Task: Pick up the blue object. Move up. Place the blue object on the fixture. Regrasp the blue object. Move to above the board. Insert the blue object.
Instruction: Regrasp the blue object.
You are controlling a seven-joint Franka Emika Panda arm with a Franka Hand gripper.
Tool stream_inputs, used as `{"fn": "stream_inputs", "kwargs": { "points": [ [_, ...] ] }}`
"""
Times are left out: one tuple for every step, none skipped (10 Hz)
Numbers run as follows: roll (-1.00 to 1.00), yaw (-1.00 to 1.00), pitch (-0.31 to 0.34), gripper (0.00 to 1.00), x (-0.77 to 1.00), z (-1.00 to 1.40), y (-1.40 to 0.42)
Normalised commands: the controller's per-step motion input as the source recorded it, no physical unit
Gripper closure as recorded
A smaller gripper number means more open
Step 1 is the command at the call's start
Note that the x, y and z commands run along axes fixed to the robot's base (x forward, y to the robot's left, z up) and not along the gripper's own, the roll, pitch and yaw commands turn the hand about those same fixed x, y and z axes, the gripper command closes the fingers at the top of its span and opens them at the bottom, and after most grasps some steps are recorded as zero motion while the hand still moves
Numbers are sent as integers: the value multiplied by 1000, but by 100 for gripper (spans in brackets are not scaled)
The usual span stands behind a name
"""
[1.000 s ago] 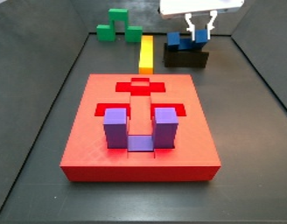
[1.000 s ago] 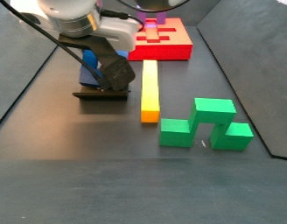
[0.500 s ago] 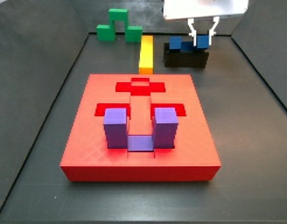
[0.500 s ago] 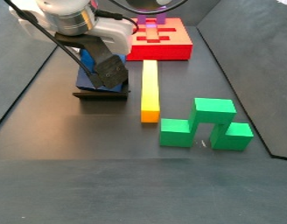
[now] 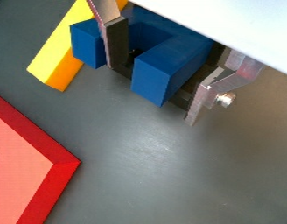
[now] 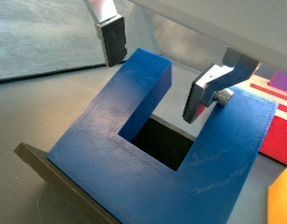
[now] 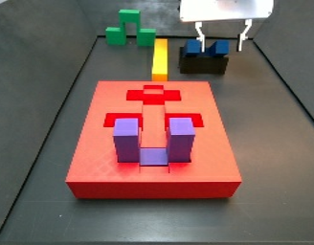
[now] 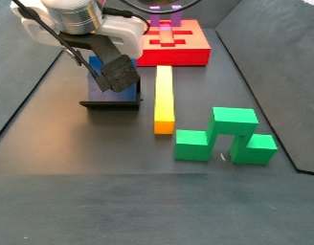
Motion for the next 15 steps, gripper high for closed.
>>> {"fn": "stream_inputs", "kwargs": {
  "points": [
    [29, 0, 0, 0, 23, 0, 0],
    [40, 0, 0, 0, 3, 0, 0],
    [31, 0, 0, 0, 0, 0, 0],
    [31, 0, 0, 0, 0, 0, 0],
    [37, 0, 0, 0, 0, 0, 0],
    [46, 0, 0, 0, 0, 0, 0],
    [83, 0, 0, 0, 0, 0, 0],
    [206, 0, 11, 0, 83, 54, 0],
    [294, -9, 129, 0, 243, 523, 120],
    [211, -11, 143, 0, 229, 597, 206],
    [351, 0, 94, 0, 71, 346, 171],
    [657, 0, 14, 0, 0, 109, 103],
    [851, 0, 0, 0, 0, 74, 46],
    [1000, 9, 0, 0, 0, 83, 6],
    [1000, 43, 3, 0, 0, 109, 0]
  ]
}}
